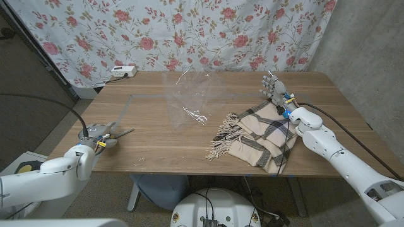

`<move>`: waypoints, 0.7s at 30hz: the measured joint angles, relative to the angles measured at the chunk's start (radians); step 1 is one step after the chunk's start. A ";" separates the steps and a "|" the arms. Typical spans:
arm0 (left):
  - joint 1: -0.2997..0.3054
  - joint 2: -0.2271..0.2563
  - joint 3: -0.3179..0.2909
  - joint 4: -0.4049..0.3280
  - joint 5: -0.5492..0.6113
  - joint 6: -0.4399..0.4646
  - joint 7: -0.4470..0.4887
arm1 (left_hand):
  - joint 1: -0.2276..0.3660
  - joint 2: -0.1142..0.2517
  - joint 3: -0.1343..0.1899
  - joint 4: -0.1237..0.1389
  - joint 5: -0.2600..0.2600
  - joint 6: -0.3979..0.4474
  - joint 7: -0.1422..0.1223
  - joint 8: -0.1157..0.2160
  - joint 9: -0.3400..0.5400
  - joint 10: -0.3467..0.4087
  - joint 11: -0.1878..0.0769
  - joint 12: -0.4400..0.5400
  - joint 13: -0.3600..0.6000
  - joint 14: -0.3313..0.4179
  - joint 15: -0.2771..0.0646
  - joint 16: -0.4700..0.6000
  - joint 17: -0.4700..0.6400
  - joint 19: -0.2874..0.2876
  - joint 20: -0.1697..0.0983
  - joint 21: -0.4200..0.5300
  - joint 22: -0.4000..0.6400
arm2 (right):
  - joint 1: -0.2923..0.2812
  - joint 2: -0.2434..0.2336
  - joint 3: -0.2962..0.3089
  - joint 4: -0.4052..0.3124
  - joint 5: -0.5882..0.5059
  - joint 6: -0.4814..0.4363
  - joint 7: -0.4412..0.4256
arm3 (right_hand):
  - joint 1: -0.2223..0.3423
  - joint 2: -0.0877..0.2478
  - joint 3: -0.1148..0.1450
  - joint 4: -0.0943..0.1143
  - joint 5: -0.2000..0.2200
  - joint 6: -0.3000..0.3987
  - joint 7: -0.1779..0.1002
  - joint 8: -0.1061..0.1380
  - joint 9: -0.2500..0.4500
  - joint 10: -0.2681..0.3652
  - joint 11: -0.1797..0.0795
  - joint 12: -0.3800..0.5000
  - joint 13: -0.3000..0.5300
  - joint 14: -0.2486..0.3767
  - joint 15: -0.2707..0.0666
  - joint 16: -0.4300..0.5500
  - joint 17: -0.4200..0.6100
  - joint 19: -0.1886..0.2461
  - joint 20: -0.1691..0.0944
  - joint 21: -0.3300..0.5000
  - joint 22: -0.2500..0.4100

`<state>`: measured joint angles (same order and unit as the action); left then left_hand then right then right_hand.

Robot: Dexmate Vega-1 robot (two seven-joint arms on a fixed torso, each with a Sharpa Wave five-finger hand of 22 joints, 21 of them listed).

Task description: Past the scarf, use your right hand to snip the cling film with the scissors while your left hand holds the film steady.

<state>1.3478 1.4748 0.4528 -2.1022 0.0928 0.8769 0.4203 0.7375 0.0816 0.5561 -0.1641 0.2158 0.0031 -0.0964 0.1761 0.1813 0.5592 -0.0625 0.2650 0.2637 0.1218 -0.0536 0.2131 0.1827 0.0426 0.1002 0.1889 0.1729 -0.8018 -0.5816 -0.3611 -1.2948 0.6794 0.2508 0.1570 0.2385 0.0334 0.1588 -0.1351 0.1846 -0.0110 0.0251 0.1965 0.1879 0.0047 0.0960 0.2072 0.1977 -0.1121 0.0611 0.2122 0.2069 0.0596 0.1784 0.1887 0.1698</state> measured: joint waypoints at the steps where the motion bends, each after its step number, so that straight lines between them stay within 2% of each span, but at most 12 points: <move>1: 0.003 0.002 -0.002 0.000 -0.003 -0.002 0.002 | 0.000 0.000 0.000 0.000 0.000 0.000 0.000 0.000 0.000 0.005 -0.005 0.000 0.000 0.000 0.000 0.000 0.001 0.000 0.000 0.000 -0.001 | 0.000 0.000 0.000 -0.001 0.000 -0.001 -0.001 | 0.000 0.000 0.000 0.000 0.000 0.000 0.000 0.000 0.000 0.000 0.000 0.000 0.000 0.000 0.000 0.000 0.000 0.000 0.000 0.000 0.000; 5: 0.003 0.002 -0.002 0.000 -0.025 -0.009 0.018 | 0.000 0.000 0.003 -0.003 0.008 -0.016 0.005 0.000 0.000 0.017 -0.017 -0.001 -0.002 0.000 0.000 0.000 0.001 0.000 0.000 0.000 -0.001 | -0.001 0.000 -0.001 -0.002 0.000 -0.001 -0.001 | 0.000 0.000 0.000 0.000 0.000 0.000 0.000 0.000 0.000 0.000 0.000 0.000 0.000 0.000 0.000 0.000 0.000 0.000 0.000 0.000 0.000; 14: 0.019 0.019 -0.009 -0.003 -0.049 -0.018 0.042 | -0.015 -0.015 0.003 -0.003 0.014 -0.018 0.007 0.006 0.000 0.050 -0.061 0.002 0.000 0.012 -0.002 0.000 0.001 -0.002 0.009 0.000 -0.001 | -0.001 0.001 -0.002 -0.003 0.000 -0.004 -0.002 | 0.000 0.000 0.000 0.000 0.000 0.000 0.000 0.000 0.000 0.000 0.000 0.000 0.000 0.000 0.000 0.000 0.000 0.000 0.000 0.000 0.000; 21: 0.015 0.018 0.002 -0.004 -0.046 -0.021 0.045 | -0.012 -0.018 0.005 -0.006 0.014 -0.010 0.007 0.014 0.000 0.057 -0.069 0.002 0.007 0.023 -0.012 0.000 0.001 -0.002 0.009 0.000 -0.001 | -0.001 0.002 -0.002 -0.003 0.000 -0.004 -0.002 | 0.000 0.000 0.000 0.000 0.000 0.000 0.000 0.000 0.000 0.000 0.000 0.000 0.000 0.000 0.000 0.000 0.000 0.000 0.000 0.000 0.000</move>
<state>1.3630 1.4925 0.4551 -2.1058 0.0471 0.8557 0.4650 0.7252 0.0638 0.5615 -0.1696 0.2303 -0.0070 -0.0893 0.1896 0.1814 0.6165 -0.1310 0.2670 0.2708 0.1449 -0.0660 0.2130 0.1840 0.0410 0.1093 0.1890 0.1721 -0.8032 -0.5795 -0.3634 -1.2976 0.6793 0.2469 0.1551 0.2385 0.0334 0.1588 -0.1351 0.1846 -0.0110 0.0251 0.1965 0.1879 0.0047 0.0960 0.2072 0.1977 -0.1121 0.0611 0.2122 0.2069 0.0597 0.1785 0.1887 0.1698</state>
